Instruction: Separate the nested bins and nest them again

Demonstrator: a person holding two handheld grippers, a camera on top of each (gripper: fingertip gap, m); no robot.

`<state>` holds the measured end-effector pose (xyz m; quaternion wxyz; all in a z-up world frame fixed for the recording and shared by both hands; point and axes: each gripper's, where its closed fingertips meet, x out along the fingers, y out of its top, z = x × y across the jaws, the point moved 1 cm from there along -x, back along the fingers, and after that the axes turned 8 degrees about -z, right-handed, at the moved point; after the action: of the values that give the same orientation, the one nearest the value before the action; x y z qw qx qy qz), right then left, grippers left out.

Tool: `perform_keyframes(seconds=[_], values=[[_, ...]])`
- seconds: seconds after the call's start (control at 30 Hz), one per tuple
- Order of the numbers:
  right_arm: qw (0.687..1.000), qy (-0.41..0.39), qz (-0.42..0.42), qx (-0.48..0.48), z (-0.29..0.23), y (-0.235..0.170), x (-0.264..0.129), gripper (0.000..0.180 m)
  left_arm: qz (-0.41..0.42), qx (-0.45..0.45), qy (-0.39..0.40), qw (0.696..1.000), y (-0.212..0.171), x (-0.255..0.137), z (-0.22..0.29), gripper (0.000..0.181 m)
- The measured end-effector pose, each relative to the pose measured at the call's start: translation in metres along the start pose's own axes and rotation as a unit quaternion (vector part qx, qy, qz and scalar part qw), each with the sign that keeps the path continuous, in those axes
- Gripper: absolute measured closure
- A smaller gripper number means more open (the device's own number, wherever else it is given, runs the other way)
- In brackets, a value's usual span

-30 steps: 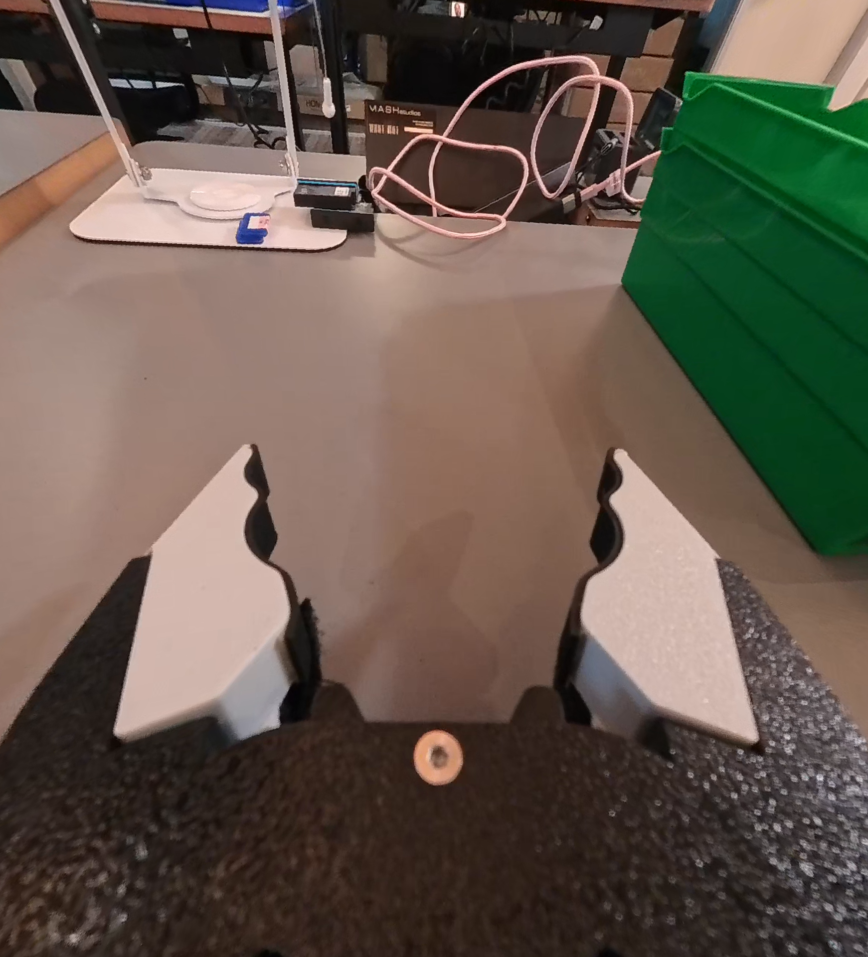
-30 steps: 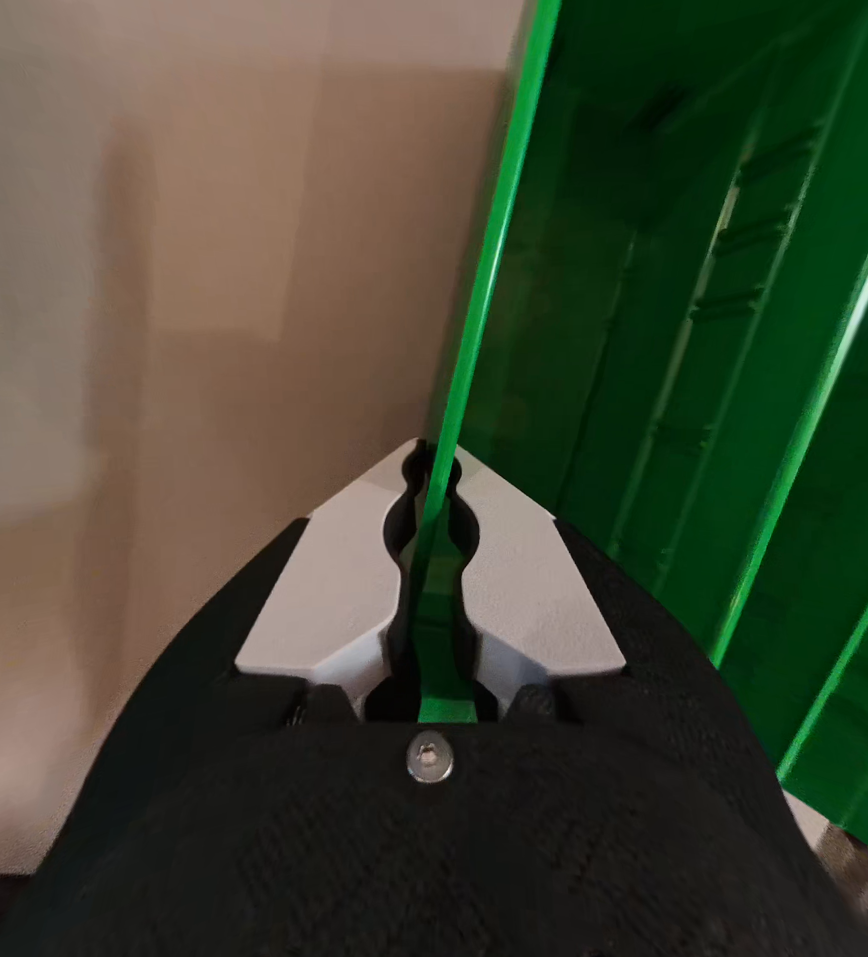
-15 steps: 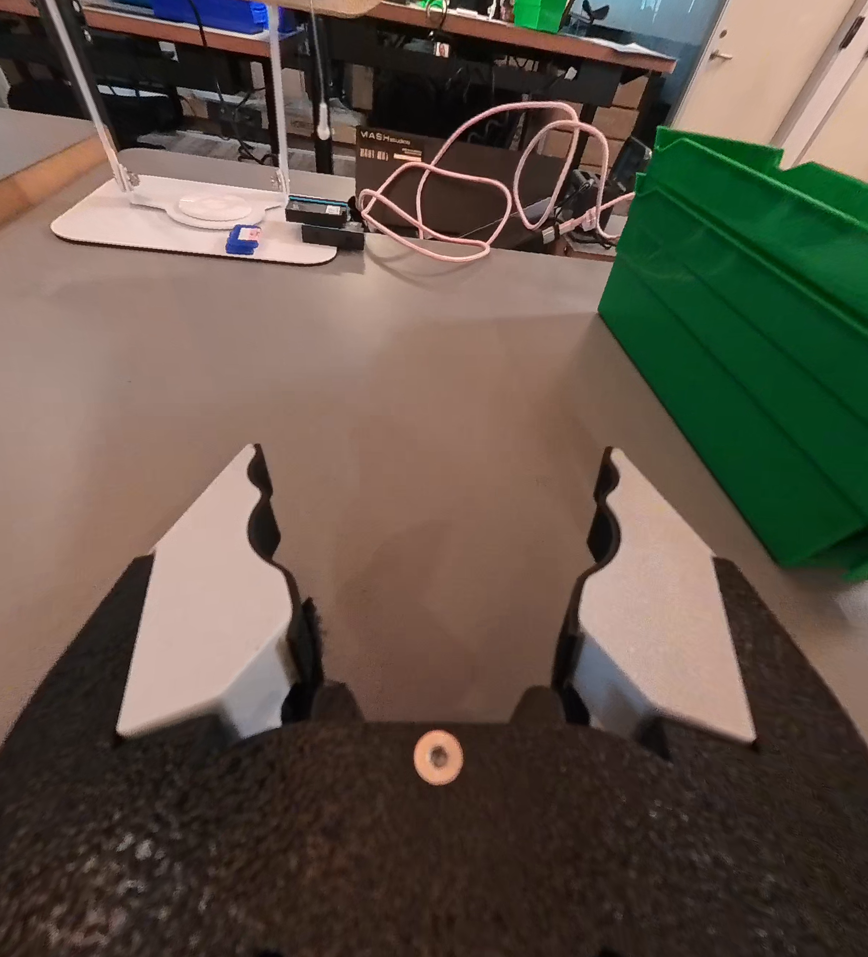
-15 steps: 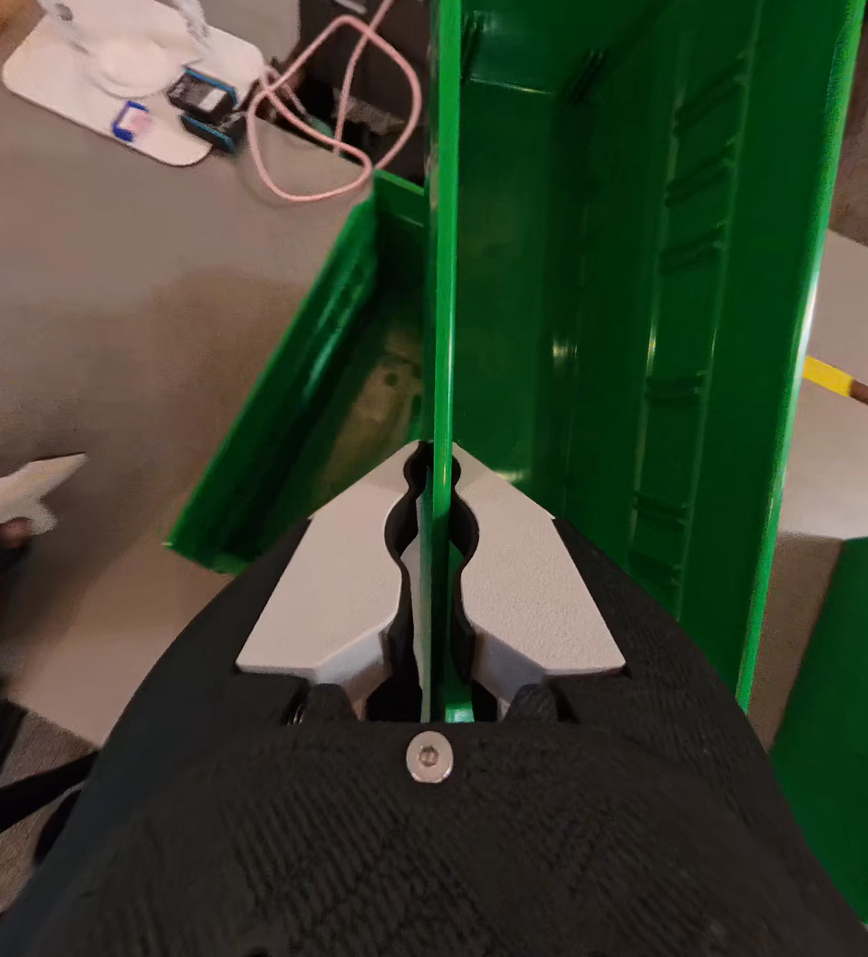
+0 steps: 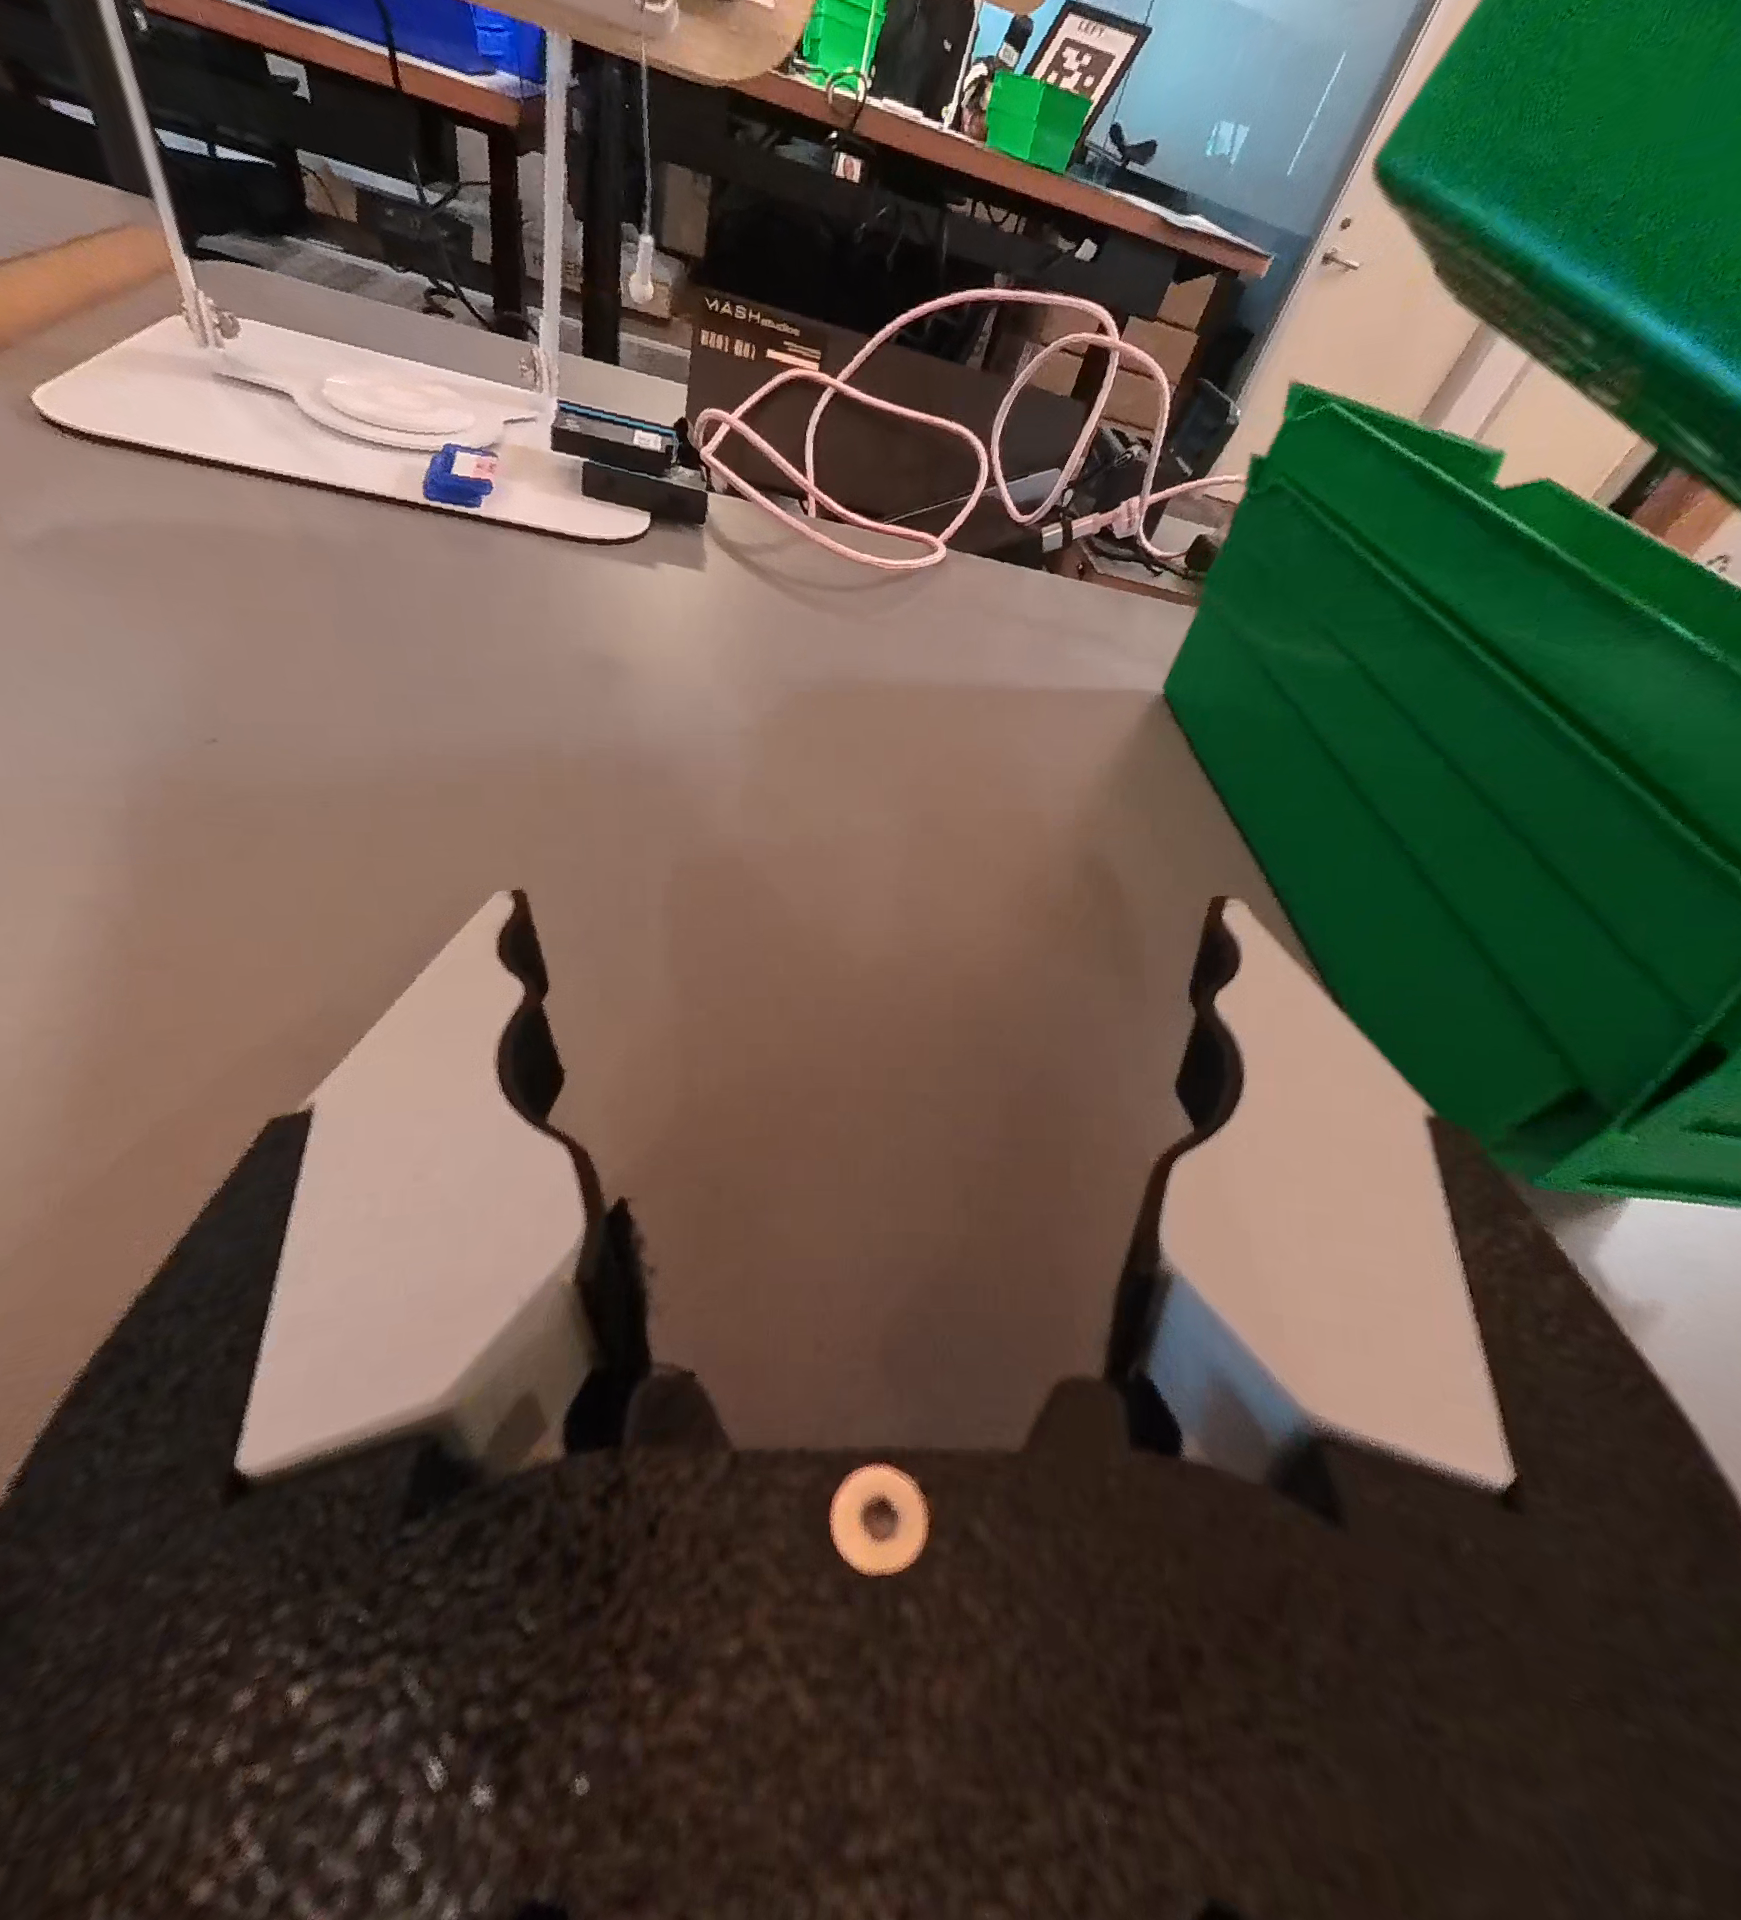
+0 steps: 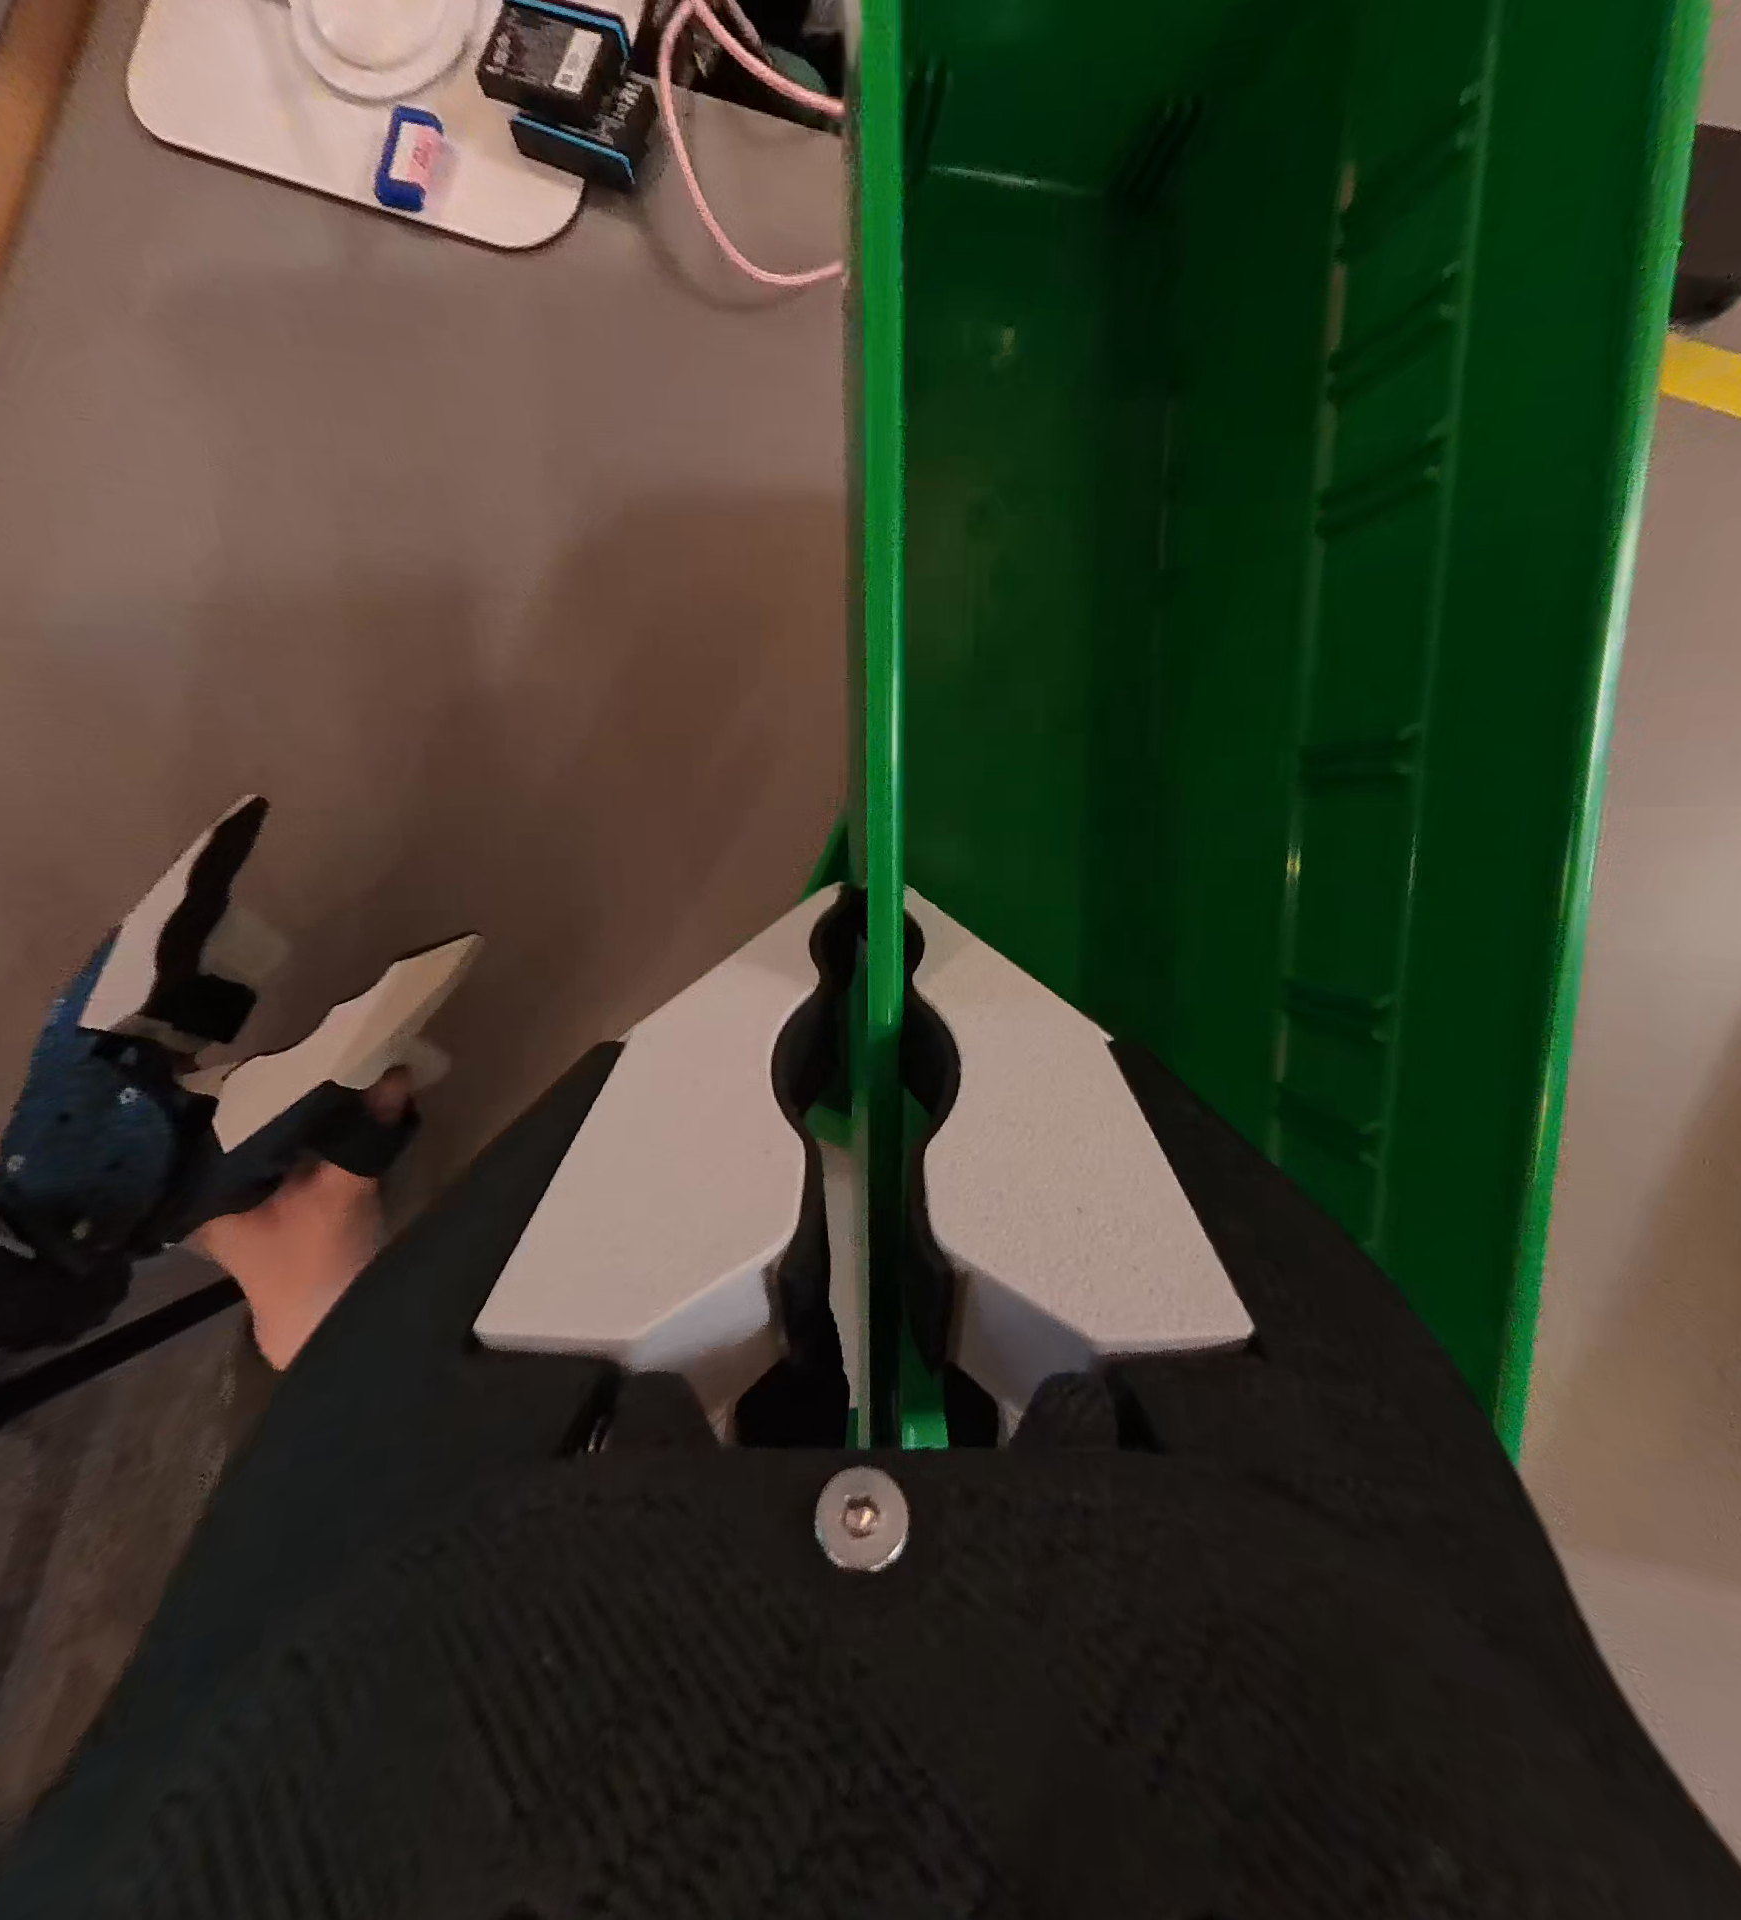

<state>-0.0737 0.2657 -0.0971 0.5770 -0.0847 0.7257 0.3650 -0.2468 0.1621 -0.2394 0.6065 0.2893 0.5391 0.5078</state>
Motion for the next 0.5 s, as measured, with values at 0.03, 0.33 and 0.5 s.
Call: perform_keyframes(seconds=[0.03, 0.33, 0.5], values=[[1.000, 0.004, 0.000, 0.003, -0.005, 0.000, 0.001, 0.177, 0.001, 0.000, 0.000, 1.000, 0.000, 0.000, 0.000, 0.059], [0.997, 0.050, 0.050, -0.009, -0.030, 0.010, -0.027, 0.177, -0.001, 0.001, -0.005, 1.000, 0.000, 0.001, 0.003, 0.060], [0.997, 0.071, 0.026, -0.006, -0.038, 0.000, -0.014, 0.177, -0.001, 0.007, -0.003, 1.000, 0.000, 0.002, 0.005, 0.060]])
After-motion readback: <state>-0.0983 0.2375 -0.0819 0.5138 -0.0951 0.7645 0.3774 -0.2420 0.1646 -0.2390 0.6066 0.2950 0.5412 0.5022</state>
